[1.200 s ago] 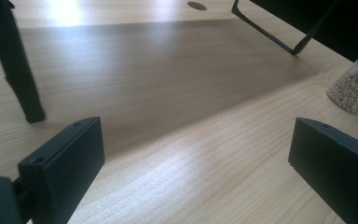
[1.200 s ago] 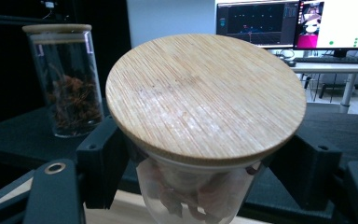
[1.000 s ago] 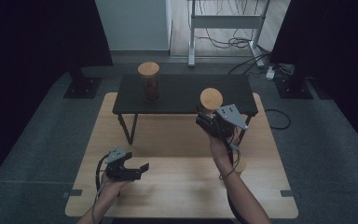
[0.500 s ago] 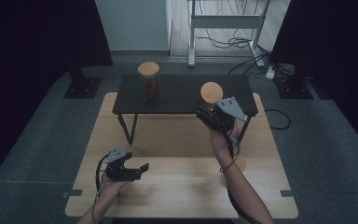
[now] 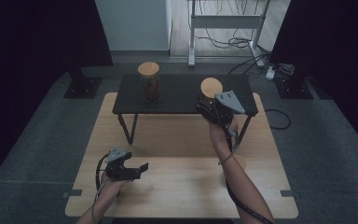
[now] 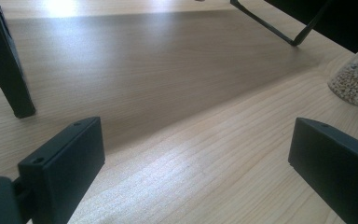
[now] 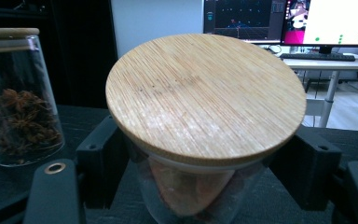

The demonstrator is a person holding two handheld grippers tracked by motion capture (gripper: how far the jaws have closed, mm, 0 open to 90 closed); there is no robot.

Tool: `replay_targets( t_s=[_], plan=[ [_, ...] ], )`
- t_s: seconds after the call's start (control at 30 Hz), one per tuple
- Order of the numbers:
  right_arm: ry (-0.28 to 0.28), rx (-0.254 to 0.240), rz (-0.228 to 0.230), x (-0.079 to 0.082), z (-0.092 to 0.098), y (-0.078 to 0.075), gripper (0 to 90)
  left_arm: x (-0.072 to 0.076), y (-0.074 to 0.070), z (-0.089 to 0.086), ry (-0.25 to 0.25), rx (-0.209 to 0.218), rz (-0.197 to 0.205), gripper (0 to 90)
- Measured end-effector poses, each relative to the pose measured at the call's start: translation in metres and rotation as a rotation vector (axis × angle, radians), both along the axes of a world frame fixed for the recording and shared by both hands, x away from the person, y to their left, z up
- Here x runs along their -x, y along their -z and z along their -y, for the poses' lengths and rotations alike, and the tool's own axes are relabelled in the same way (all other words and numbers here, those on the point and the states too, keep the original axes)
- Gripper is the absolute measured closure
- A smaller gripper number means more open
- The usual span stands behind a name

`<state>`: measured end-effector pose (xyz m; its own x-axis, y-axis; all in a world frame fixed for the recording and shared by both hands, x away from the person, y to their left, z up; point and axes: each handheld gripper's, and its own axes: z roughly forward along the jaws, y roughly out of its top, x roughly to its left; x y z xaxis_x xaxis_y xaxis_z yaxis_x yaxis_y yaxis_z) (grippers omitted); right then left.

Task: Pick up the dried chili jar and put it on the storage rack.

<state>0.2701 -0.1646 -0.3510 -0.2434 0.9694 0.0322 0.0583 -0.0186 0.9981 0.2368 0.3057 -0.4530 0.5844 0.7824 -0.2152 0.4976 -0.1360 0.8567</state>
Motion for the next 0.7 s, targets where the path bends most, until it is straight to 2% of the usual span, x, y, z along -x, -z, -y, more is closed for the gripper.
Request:
replay_targets(
  t_s=[0.7],
  plan=[
    [-0.008, 0.027, -0.016, -0.019, -0.010, -0.013, 25.6, 0.001, 0.001, 0.000, -0.006, -0.001, -0.004, 3.1]
  ],
)
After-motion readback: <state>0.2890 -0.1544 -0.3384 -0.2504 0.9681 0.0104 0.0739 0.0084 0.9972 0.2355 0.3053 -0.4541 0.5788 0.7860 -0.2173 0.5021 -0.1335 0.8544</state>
